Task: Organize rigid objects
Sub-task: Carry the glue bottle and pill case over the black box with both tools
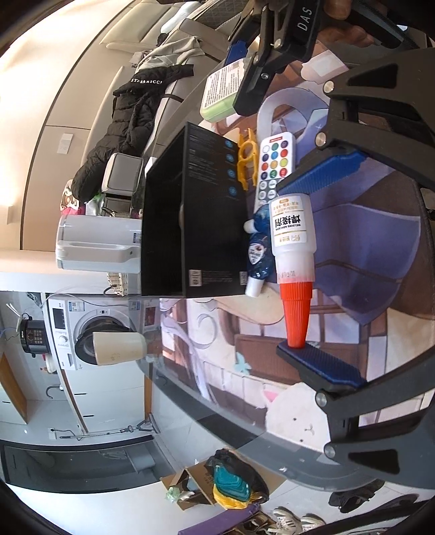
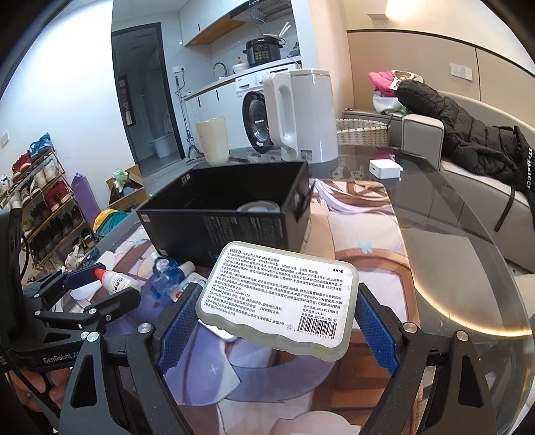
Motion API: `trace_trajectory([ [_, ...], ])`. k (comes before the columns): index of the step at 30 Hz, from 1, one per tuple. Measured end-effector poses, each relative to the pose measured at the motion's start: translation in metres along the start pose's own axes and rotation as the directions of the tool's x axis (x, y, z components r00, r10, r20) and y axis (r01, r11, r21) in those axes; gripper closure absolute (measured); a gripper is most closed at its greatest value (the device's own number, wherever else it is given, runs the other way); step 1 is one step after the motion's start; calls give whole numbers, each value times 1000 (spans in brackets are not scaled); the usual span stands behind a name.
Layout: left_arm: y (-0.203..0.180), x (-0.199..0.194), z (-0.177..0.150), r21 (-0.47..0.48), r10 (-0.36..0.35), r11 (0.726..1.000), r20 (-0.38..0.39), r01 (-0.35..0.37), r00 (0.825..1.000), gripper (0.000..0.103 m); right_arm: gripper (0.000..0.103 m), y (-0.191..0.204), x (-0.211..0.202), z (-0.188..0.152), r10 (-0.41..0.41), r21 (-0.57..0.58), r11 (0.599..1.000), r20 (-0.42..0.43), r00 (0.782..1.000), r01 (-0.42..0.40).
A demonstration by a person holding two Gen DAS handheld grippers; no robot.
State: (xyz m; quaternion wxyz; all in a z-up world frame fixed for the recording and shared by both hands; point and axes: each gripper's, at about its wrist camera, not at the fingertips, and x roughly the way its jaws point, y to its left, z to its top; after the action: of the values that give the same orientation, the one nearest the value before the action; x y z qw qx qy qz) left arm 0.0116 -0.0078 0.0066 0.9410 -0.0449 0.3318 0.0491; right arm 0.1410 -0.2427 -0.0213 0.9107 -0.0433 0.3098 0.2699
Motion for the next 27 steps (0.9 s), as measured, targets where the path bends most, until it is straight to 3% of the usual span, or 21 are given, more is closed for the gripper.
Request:
trace_trajectory([
  [27,-1,3,55,41,-22,999,63,20,998,17,14,12,-2,38,21,-53,998,59,998,-17],
])
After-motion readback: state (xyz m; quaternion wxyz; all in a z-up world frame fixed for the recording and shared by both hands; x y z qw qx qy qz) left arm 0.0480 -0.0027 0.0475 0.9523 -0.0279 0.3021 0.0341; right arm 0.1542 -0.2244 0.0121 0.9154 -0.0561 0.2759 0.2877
